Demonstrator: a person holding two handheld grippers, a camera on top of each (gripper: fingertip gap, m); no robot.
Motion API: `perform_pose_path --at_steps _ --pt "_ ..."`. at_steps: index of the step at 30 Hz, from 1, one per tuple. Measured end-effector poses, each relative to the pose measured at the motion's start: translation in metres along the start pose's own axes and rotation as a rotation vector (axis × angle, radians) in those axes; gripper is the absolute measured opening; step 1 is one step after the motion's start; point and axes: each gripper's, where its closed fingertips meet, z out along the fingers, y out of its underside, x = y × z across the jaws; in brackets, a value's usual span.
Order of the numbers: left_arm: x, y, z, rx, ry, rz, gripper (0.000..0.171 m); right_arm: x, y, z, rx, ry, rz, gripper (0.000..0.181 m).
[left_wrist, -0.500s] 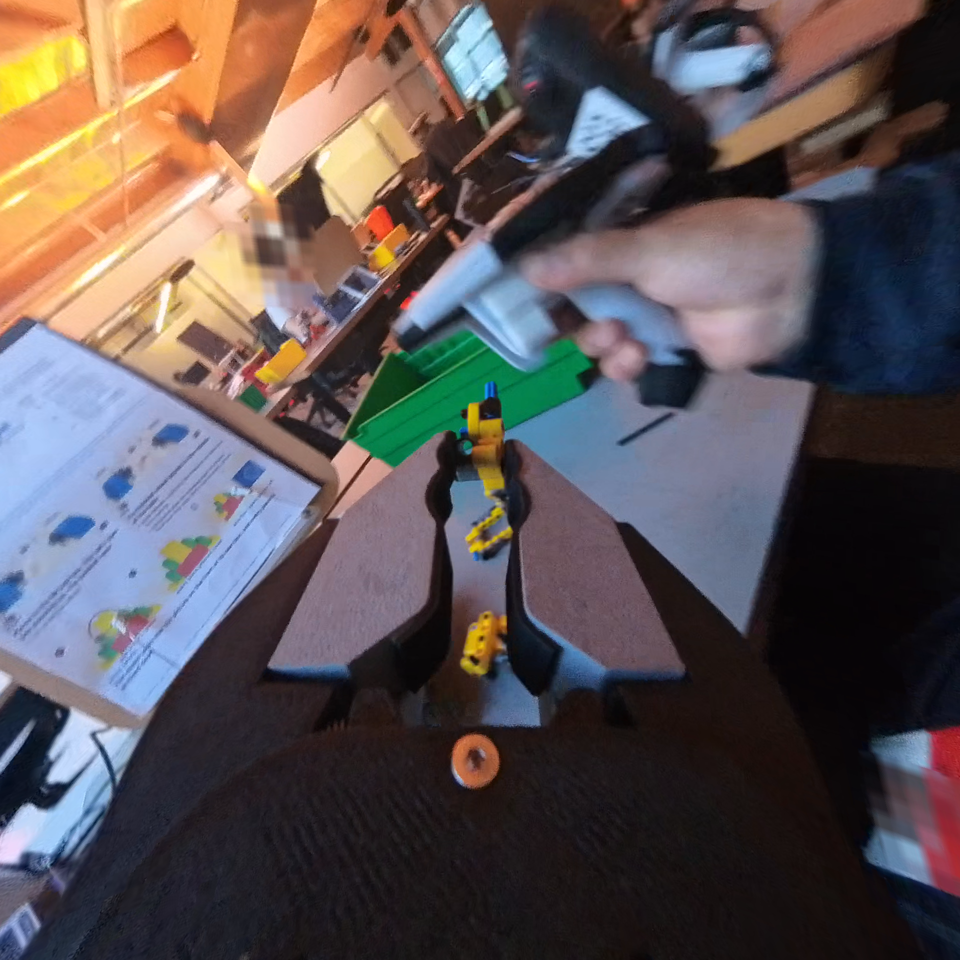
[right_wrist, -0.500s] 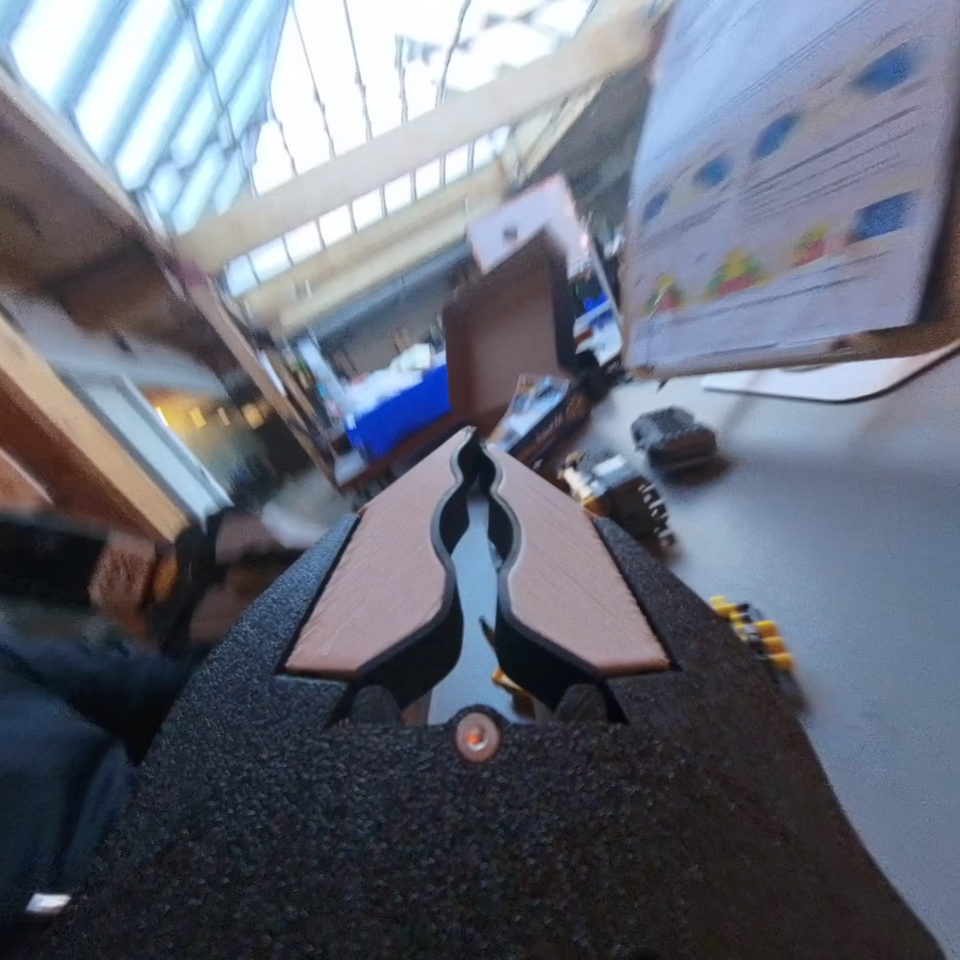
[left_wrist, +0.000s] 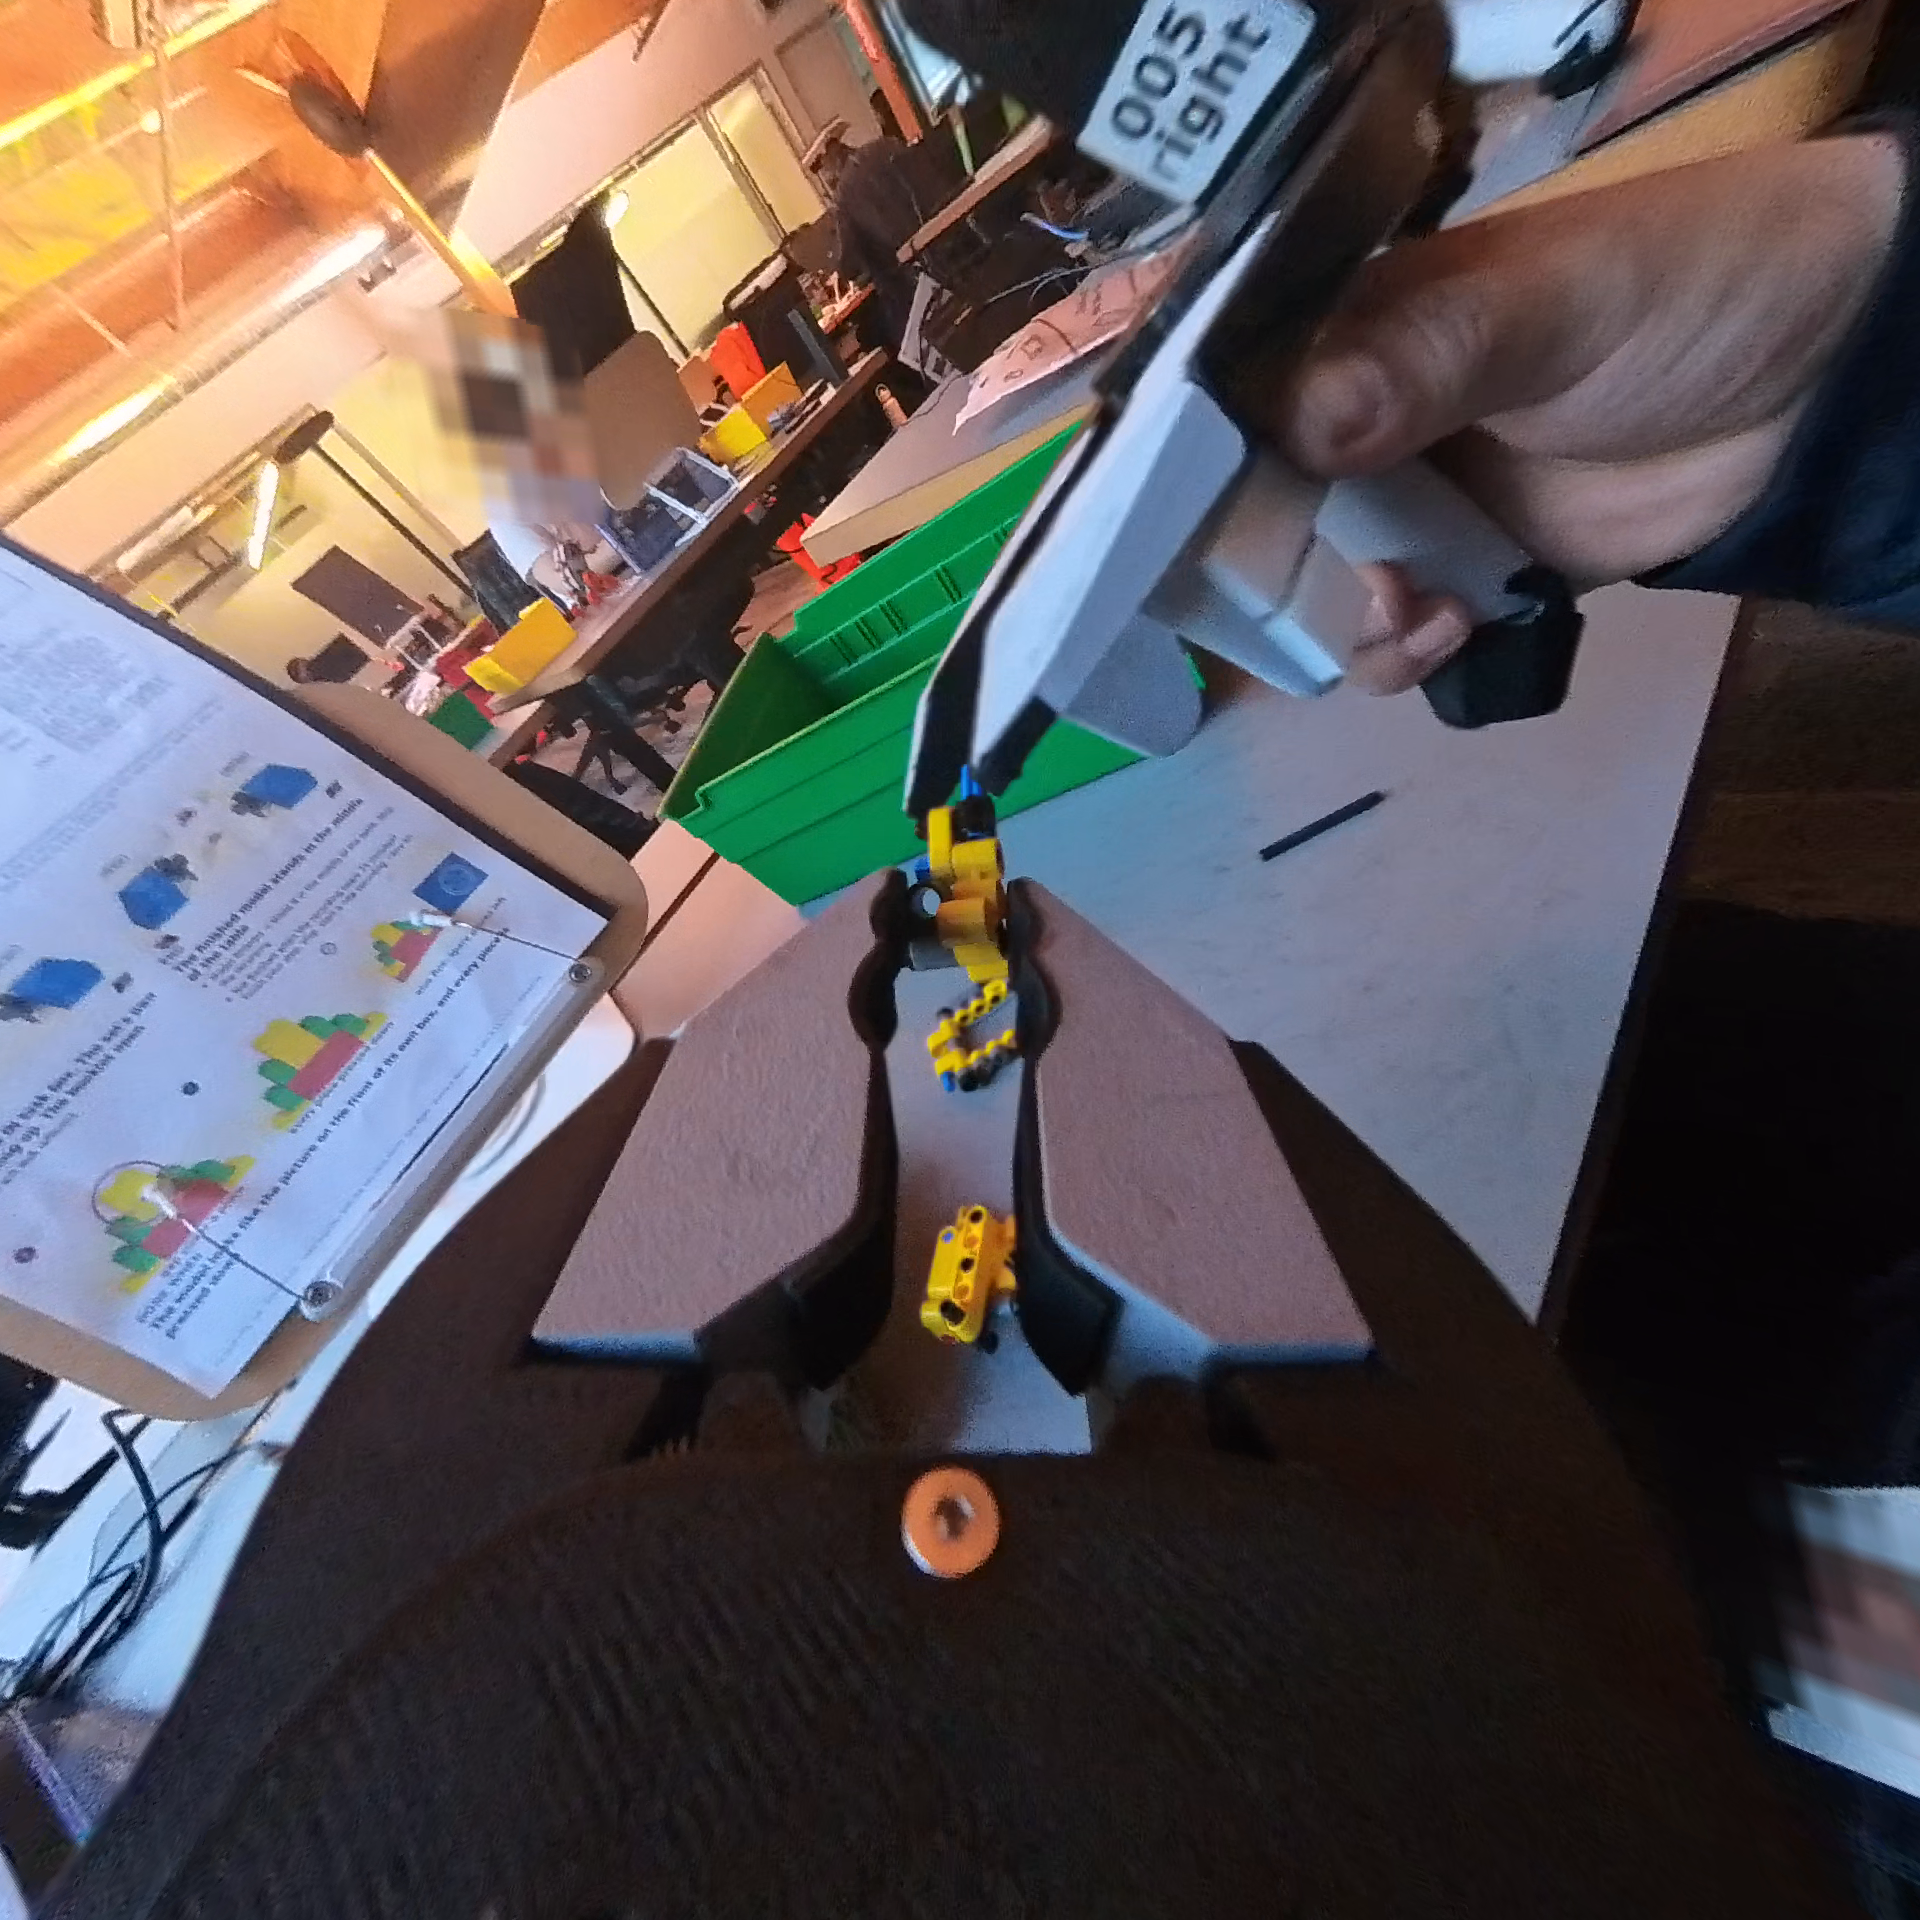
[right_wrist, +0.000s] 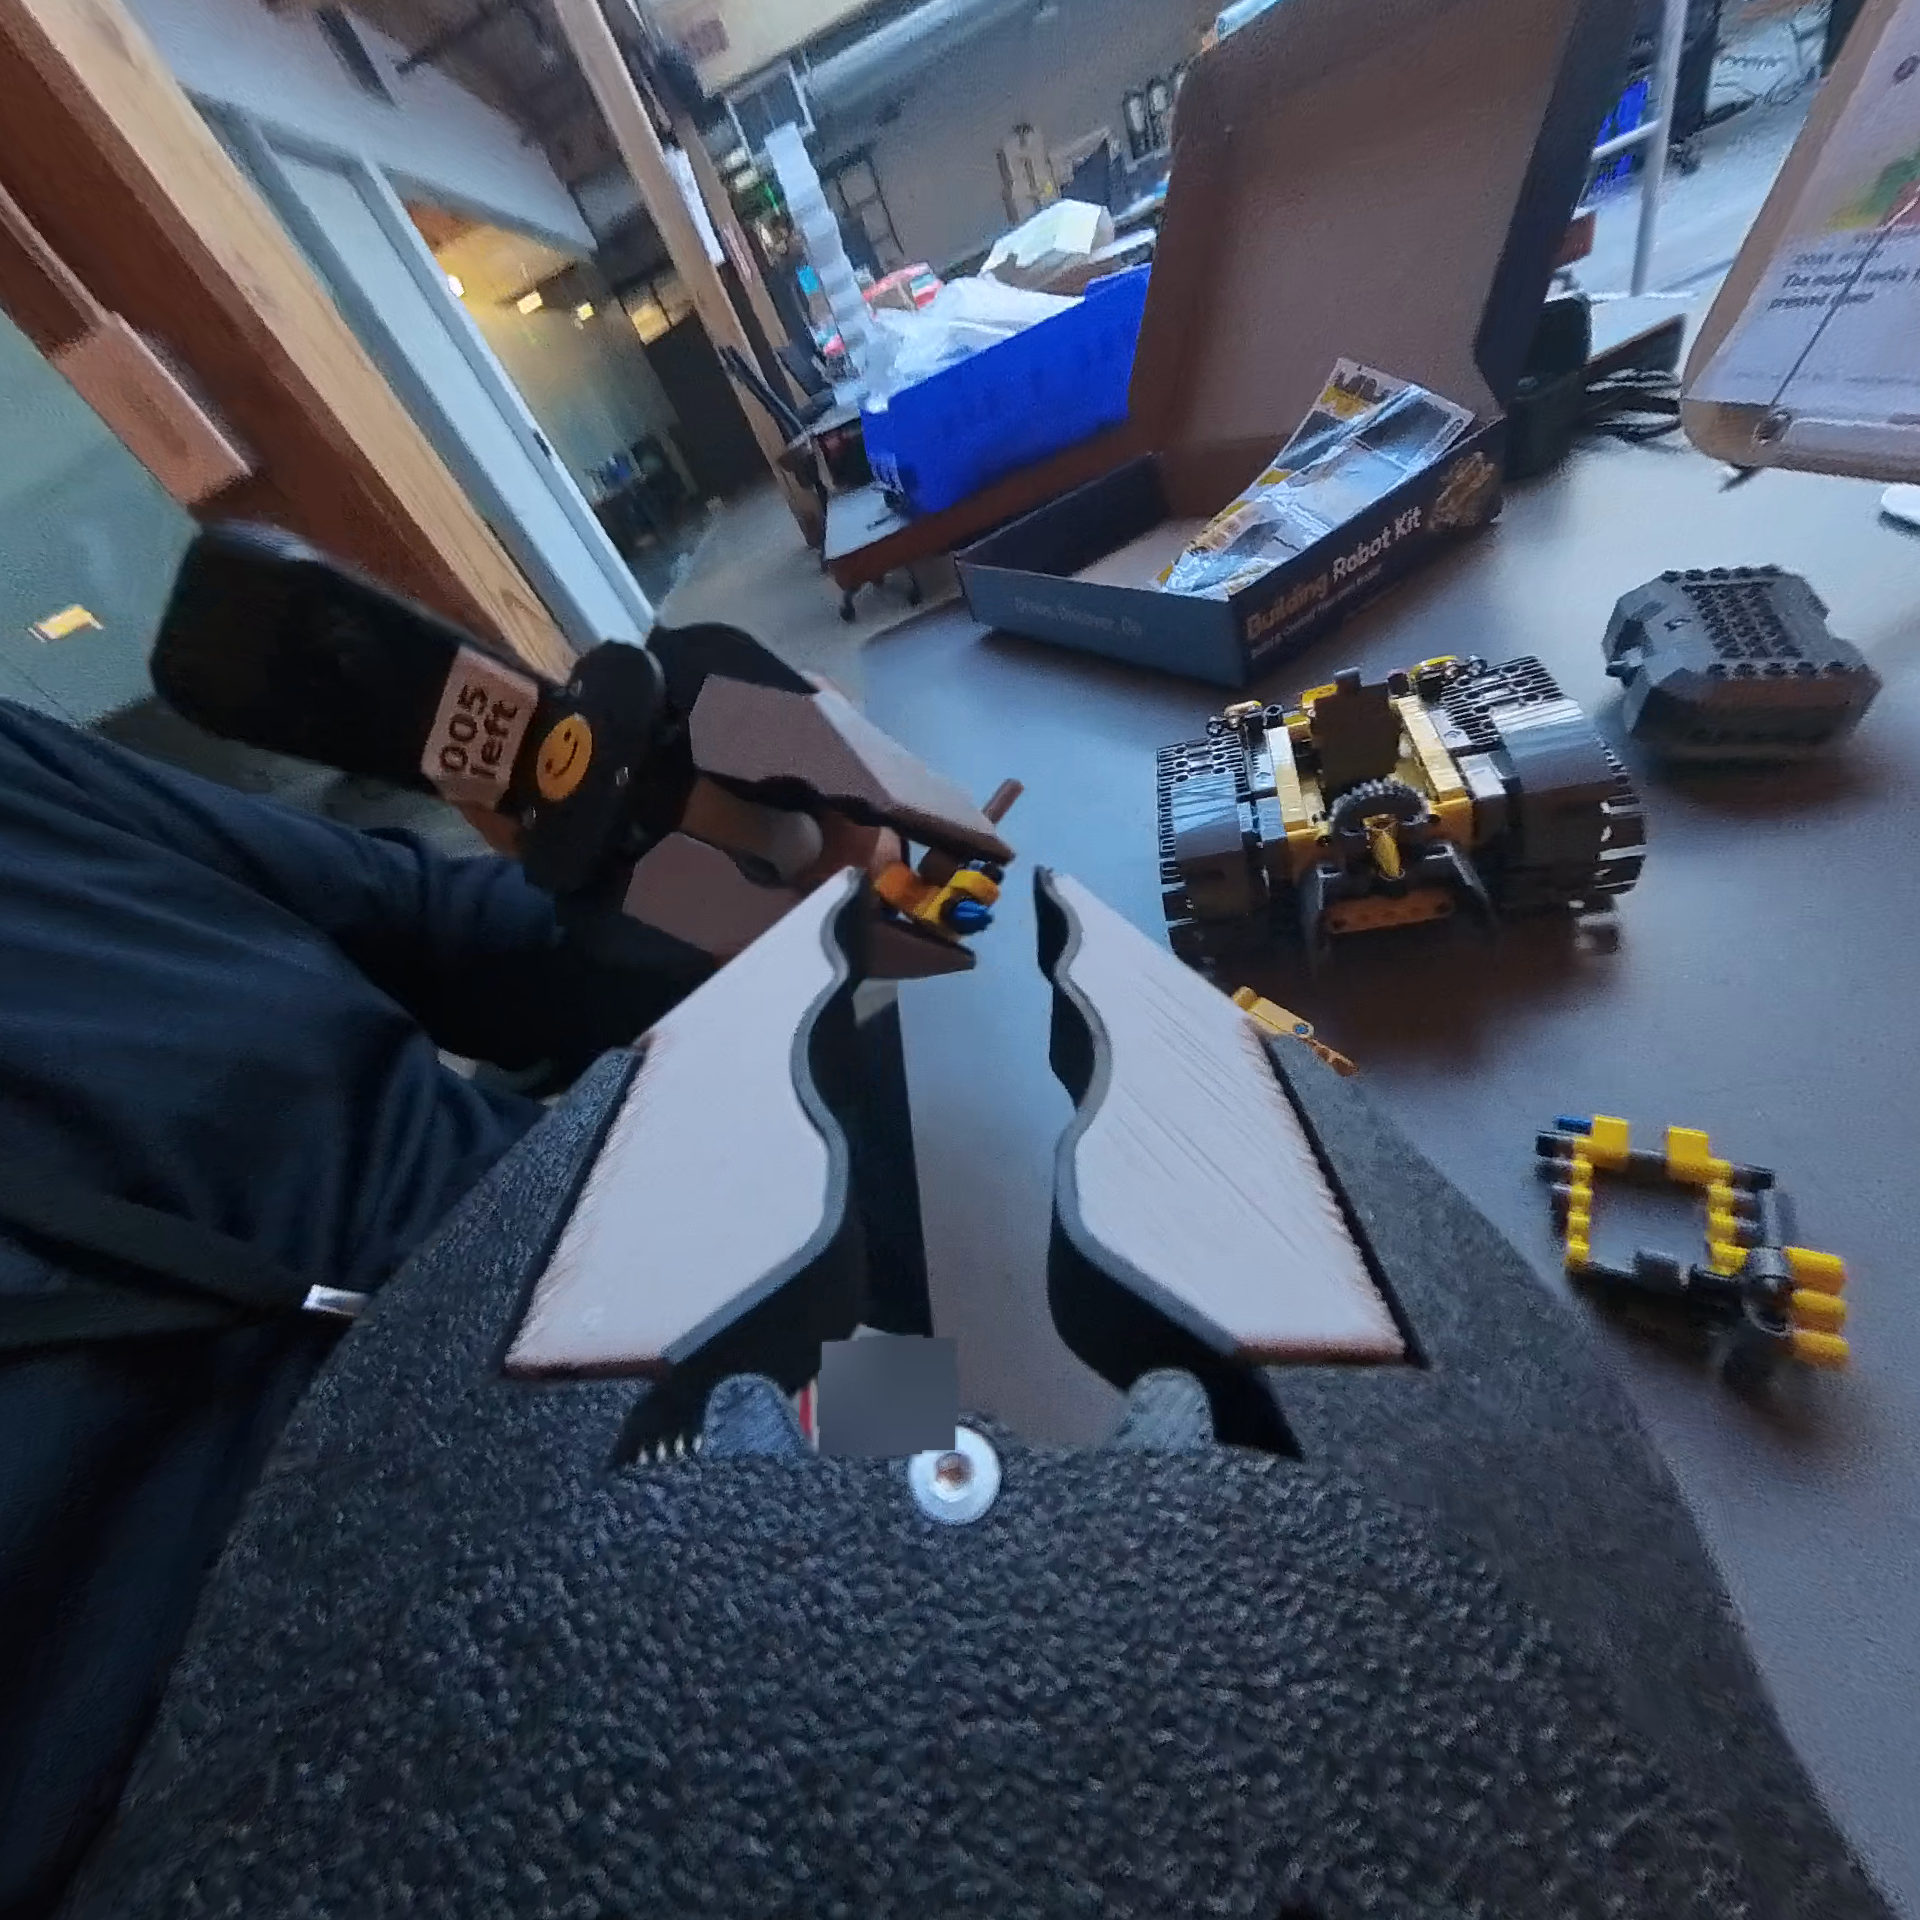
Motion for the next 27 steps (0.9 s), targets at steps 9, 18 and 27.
perform_pose_path --at_steps 9,18,27 --pt "0.006 -0.005 -0.008 0.03 -0.006 0.203 0.016 -0.012 0.01 0.01 -0.027 -0.125 0.065 0.008" --pt "-0.017 0.004 -0.007 -0.068 -0.181 0.169 0.026 0.013 0.004 0.016 0.061 0.057 -0.006 0.005" --pt "-0.002 -0.017 -0.014 0.12 0.296 -0.532 0.046 -0.005 -0.022 0.002 0.244 -0.06 -0.014 0.005"
